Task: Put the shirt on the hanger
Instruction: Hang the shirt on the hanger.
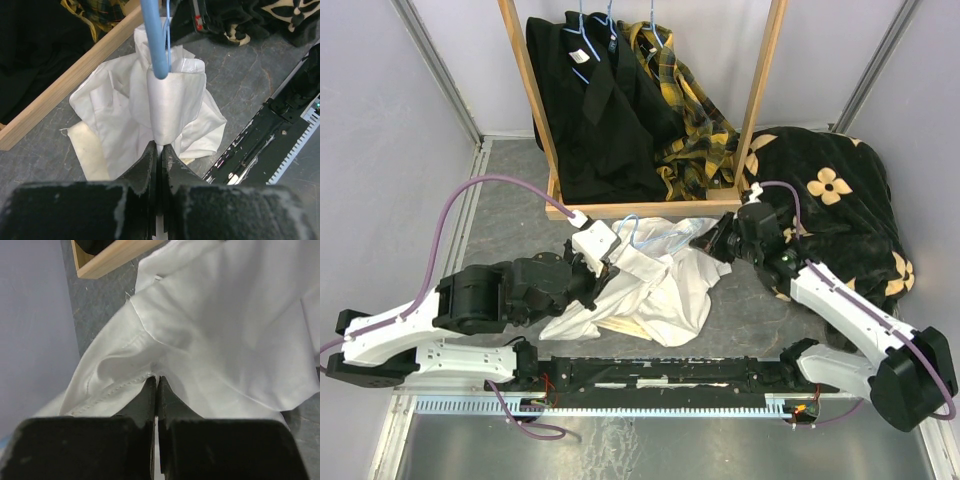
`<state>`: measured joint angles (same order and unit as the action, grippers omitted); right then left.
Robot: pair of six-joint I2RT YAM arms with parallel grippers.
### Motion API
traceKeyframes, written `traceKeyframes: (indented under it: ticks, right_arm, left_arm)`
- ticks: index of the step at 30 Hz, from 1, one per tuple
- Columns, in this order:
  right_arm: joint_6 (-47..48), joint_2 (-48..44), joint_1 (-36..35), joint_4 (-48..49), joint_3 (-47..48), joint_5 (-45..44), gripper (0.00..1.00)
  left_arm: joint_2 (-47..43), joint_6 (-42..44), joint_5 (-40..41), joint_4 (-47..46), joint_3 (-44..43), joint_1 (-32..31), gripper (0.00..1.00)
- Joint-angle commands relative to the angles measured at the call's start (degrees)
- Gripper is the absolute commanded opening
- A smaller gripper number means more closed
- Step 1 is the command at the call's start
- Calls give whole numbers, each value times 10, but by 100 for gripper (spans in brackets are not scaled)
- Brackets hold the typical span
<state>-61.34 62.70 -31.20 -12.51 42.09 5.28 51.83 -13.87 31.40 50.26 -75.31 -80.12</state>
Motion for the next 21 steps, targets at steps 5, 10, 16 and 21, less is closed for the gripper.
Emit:
traceKeyframes:
  ticks: [5,10,16,21]
  right_arm:
    - [112,-15,44,-59,91,-19,0]
    - [177,-32,47,-140,139,-58,0]
    - [286,-14,48,-218,214,-134,0]
    - [350,11,48,-227,260,-151,0]
  left_arm:
    - [-17,1,1,-32,-1,0,3]
    - [-11,9,4,-32,-3,0,3]
    - [-5,20,-22,-41,-1,1,3]
    - [-4,26,-41,-46,1,0,3]
